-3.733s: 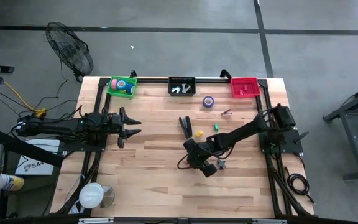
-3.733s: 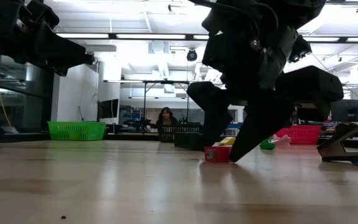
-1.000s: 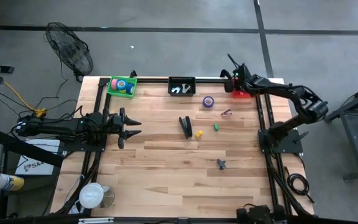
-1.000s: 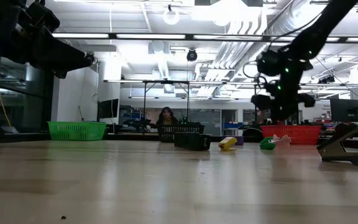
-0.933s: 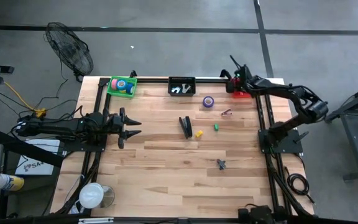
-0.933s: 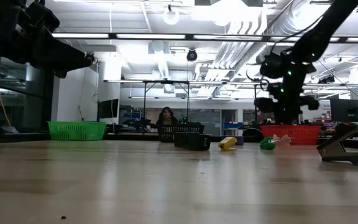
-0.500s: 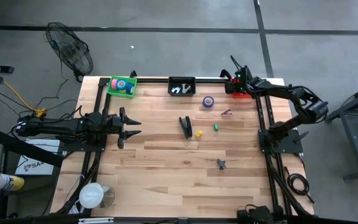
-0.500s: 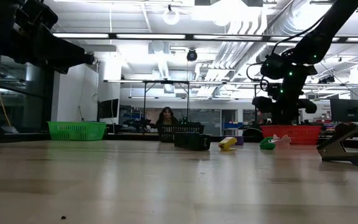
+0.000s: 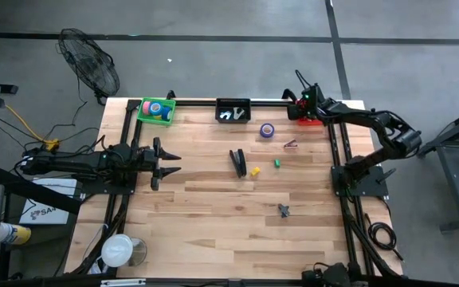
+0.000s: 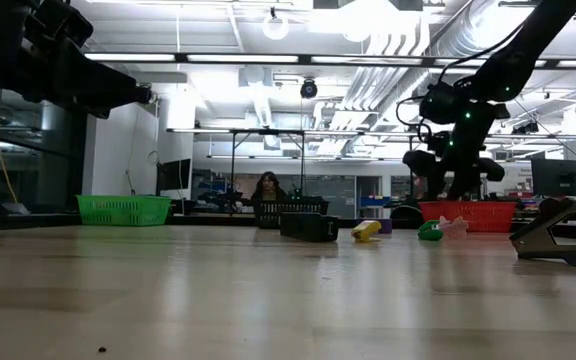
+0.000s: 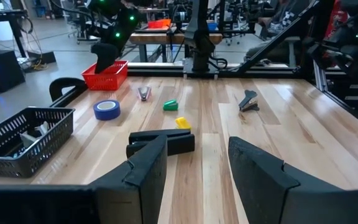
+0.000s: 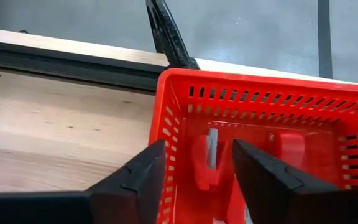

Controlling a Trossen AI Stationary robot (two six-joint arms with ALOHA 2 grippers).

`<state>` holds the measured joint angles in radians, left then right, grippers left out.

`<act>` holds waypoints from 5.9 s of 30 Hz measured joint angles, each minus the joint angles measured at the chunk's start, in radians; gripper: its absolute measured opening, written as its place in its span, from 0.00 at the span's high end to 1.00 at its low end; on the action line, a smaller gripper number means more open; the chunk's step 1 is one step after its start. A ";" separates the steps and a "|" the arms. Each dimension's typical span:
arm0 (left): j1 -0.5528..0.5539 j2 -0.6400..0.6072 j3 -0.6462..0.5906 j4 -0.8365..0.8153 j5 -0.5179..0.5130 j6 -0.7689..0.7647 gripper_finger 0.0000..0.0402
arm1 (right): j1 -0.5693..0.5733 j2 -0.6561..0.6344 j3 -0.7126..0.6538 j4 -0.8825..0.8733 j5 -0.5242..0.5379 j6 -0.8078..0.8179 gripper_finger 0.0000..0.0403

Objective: Pick and place Stapler, Stapler remover, tape
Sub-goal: Put the pink staple remover in the black bin

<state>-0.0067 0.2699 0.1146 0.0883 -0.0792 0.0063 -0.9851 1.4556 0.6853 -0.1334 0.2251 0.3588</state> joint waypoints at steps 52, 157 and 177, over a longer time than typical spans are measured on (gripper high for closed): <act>0.000 0.000 0.000 0.024 -0.012 0.009 0.58 | 0.575 -0.141 0.000 -0.507 -0.004 -0.781 0.35; 0.000 0.001 0.000 -0.016 -0.027 -0.062 0.58 | 0.844 0.121 0.327 -0.290 -0.078 -0.508 0.80; 0.000 0.008 0.000 0.015 -0.035 -0.056 0.58 | 0.482 0.247 0.327 0.387 -0.146 -0.266 0.80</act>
<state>-0.0067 0.2779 0.1143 0.1028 -0.1143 -0.0494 -0.5030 1.7026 1.0126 0.2541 0.0790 0.0924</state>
